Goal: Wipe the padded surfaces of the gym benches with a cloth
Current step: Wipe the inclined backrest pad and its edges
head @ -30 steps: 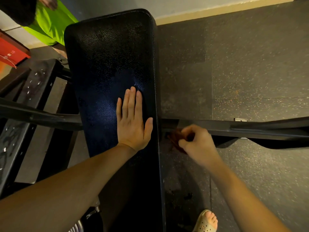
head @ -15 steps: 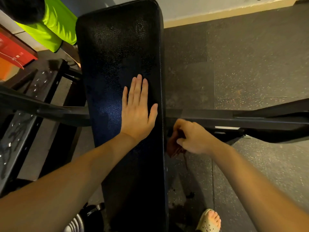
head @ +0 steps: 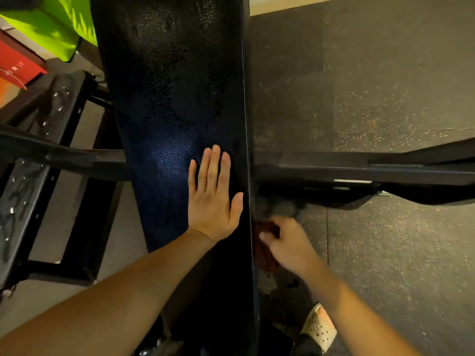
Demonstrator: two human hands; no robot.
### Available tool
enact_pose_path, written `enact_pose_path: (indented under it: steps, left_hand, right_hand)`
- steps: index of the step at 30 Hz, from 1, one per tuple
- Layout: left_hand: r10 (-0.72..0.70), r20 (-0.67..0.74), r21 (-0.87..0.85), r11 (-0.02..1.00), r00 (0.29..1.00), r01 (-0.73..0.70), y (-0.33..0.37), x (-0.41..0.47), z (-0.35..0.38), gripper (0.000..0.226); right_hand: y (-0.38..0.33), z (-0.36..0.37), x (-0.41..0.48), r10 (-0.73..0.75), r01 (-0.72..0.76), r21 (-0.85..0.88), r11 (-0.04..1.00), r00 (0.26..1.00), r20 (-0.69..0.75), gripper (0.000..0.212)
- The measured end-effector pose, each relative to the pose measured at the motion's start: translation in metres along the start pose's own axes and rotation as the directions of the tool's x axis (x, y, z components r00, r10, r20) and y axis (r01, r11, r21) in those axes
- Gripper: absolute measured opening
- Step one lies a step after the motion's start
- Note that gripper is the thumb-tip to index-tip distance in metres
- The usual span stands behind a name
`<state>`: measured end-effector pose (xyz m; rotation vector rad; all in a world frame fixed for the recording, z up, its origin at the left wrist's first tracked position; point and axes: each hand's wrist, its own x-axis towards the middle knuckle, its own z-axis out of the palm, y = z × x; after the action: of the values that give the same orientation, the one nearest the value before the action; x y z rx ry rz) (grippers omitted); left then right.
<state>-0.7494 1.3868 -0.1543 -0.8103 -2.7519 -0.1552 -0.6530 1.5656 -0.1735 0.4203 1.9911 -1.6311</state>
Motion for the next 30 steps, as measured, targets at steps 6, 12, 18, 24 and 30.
enact_pose_path:
  steps: [6,12,18,24,30]
  left_hand:
    - [0.009,-0.008,0.006,1.0,1.0,-0.009,0.0,0.0,0.001,0.074]
    - [0.008,-0.031,0.009,1.0,0.999,-0.008,0.001,0.0,0.002,0.076]
    - [-0.001,-0.01,0.028,1.0,1.0,0.001,0.001,0.002,0.0,0.077]
    - [0.002,-0.027,0.041,0.999,1.0,-0.001,0.001,0.0,0.002,0.077]
    - [0.008,-0.027,0.04,0.999,1.0,-0.007,0.001,0.002,0.002,0.077]
  right_hand:
    - [-0.065,-0.021,0.026,-0.179,0.245,0.197,0.949,0.936,-0.303,0.012]
    - [0.016,0.024,-0.013,0.099,-0.098,0.076,0.992,0.995,-0.012,0.01]
    - [-0.066,-0.015,0.021,-0.223,0.298,0.163,0.94,0.904,-0.366,0.014]
    - [0.028,0.038,-0.033,0.125,-0.124,-0.044,0.991,0.992,0.033,0.012]
    - [-0.06,-0.016,0.017,-0.19,0.23,0.124,0.965,0.943,-0.274,0.017]
